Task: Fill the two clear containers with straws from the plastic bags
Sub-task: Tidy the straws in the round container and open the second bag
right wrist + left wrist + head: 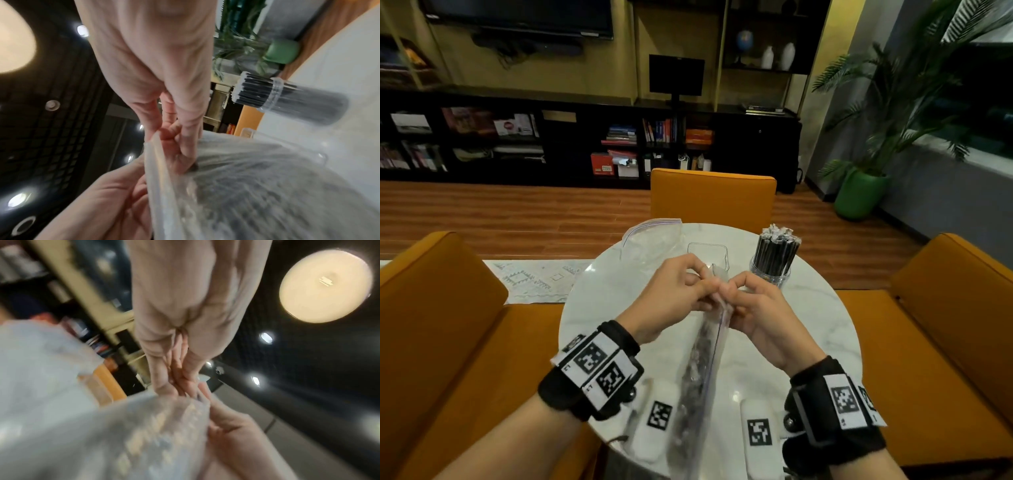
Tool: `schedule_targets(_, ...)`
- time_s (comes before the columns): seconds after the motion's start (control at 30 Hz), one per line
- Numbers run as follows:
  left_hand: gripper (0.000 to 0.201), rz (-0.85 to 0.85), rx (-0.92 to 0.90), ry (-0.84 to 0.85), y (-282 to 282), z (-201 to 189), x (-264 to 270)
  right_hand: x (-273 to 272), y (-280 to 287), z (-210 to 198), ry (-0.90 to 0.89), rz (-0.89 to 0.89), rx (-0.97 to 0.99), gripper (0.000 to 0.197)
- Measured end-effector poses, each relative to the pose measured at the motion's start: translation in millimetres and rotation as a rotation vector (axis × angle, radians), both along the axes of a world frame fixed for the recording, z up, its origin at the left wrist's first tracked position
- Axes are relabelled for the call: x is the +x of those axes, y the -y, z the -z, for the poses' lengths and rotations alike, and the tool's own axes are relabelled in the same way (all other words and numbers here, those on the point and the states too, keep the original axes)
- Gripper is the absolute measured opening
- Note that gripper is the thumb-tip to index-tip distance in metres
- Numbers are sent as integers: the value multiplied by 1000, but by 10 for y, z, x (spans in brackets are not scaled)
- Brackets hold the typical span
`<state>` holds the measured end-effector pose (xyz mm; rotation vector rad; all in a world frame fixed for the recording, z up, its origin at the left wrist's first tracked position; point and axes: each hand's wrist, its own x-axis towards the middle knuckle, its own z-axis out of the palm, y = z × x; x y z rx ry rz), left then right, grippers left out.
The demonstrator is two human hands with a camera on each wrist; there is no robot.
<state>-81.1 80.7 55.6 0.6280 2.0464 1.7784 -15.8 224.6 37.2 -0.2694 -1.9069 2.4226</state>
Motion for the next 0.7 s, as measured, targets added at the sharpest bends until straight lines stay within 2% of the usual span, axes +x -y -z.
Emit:
schedule_targets(0.07,8,-26,123,157,-50,44,45,14,-22,15,-24,-9,-105,15)
schedule_targets(0.17,12,13,181,257,-109,46,68,45,-43,-5,-41,-35,-198,13)
schedule_targets(0.23,5,5,279,392,-107,0,30,68,-52,-52,-48,-22,-262,16)
schedule_targets(0.3,9,-32,373,541,-95,-55,4,84,-72,-88,-54,-4,-293,20)
schedule_targets(0.33,5,-30,325,513,-95,-69,-2,82,-87,-101,-52,4,-267,20)
schedule_targets(0.43,33,47,-107,196,-76,-28,24,77,-140,-105,-41,32,-182,18)
schedule_targets(0.5,25,60,-265,61,-68,6,54,86,-171,-60,-35,73,-63,13)
schedule_targets(0.57,8,45,-173,140,-82,70,82,104,-150,28,31,81,240,26)
schedule_targets(0.63,8,-23,-5,257,-128,133,135,112,-106,178,57,43,495,40)
schedule_targets(0.7,13,-119,148,352,-158,185,137,126,-139,280,27,50,528,33)
